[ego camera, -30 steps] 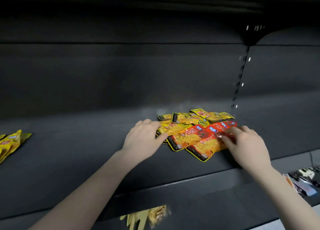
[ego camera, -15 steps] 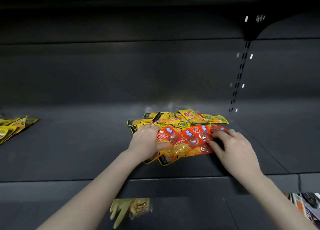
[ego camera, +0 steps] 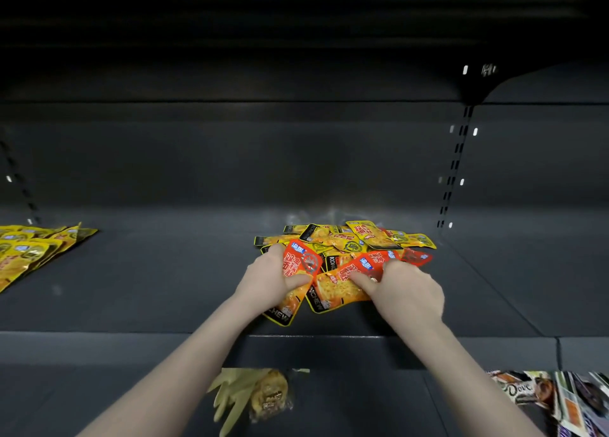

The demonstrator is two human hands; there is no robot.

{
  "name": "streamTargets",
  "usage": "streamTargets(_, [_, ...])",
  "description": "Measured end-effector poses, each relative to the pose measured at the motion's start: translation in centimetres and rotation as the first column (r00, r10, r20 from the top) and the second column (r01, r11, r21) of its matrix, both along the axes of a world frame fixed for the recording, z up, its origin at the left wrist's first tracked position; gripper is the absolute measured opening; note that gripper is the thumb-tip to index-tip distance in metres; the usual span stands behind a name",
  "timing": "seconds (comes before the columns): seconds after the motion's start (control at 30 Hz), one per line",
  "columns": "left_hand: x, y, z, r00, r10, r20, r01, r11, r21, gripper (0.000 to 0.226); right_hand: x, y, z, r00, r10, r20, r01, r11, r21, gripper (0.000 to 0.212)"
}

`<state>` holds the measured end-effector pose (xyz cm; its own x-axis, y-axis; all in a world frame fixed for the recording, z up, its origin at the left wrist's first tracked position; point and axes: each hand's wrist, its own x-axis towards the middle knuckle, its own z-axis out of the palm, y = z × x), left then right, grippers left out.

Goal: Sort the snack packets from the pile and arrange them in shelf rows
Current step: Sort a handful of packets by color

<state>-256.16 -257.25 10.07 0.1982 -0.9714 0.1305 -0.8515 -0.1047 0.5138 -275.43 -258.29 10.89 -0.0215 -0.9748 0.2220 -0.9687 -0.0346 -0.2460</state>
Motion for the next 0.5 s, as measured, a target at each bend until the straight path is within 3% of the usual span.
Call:
streamTargets(0.17, [0.5,0.4,-0.1,0.999,0.007,-0.05,-0.009,0.999,-0.039,0.053,2.8,-0.1,-0.8,0.989,-0.088,-0.12,0.091,0.996,0.024,0.09])
streamTargets(0.33, [1.2,1.1,0.1,0.995,0.032,-0.099,-0.04,0.997,-0.072,0.05,4.1,-0.4,-0.7,0.997,-0.046,0.07,0.046,0.999,-0.008,0.075])
streamTargets(0.5, [2.7,1.5,-0.1,0.982,0.064,-0.18,-0.082,0.992,-0.097,0.047,5.0,-0.7,-1.2,0.999,0.019,0.038,-0.016,0.998,-0.065,0.077])
